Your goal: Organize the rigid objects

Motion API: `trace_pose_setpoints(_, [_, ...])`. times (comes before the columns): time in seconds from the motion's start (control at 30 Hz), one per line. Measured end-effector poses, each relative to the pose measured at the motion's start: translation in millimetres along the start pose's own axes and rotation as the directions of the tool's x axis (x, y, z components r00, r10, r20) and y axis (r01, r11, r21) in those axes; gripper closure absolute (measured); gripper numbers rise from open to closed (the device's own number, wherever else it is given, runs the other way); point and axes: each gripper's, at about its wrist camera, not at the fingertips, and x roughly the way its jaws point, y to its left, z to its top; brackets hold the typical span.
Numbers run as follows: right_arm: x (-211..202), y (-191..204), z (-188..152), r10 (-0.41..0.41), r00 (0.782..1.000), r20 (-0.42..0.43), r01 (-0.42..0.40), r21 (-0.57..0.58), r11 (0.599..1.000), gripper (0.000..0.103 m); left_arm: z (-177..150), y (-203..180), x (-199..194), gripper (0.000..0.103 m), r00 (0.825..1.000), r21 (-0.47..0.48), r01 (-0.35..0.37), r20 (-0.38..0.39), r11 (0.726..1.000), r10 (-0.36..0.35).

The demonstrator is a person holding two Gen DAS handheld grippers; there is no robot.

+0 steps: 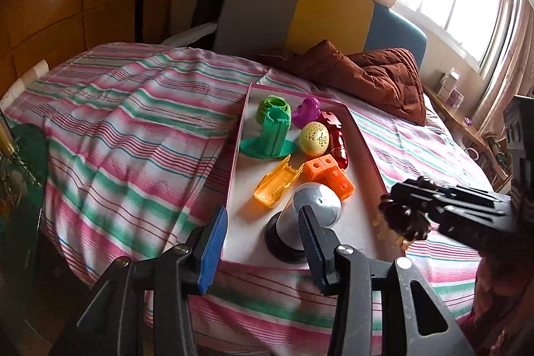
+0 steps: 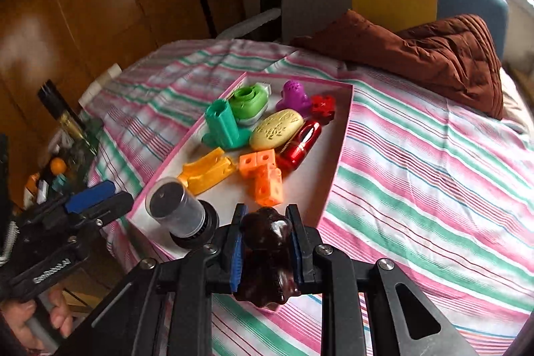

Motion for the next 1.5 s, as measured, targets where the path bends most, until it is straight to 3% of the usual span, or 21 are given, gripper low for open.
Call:
trace_pose_setpoints(0.47, [24,34,-4,-0.124,0.992,0.013,0.124,-0.144,0.982,0.080,-5,8,0,0.058,1.000,-0.020,0.007,-0.005,1.000,-0.007])
trace_pose_setpoints(1.07, [37,33,-8,-0.105,0.994,-0.010,0.104,-0.113,0.988,0.079,-8,6,4,0.058,1.000,-0.016,0.006,-0.028,1.000,-0.006])
trace_pose_setpoints(1.37, [7,9,-4,-0.074,0.994,0.083,0.074,0.004,0.997,0.059,-8,7,3,0.058,0.999,-0.035,0.007,-0.051,0.999,-0.008])
trace_pose_setpoints(1.5, [-9,-7,-3,-0.082,0.990,0.115,0.073,0.076,0.994,0.054,-6,5,9,0.058,0.994,-0.027,-0.034,-0.101,0.999,0.031])
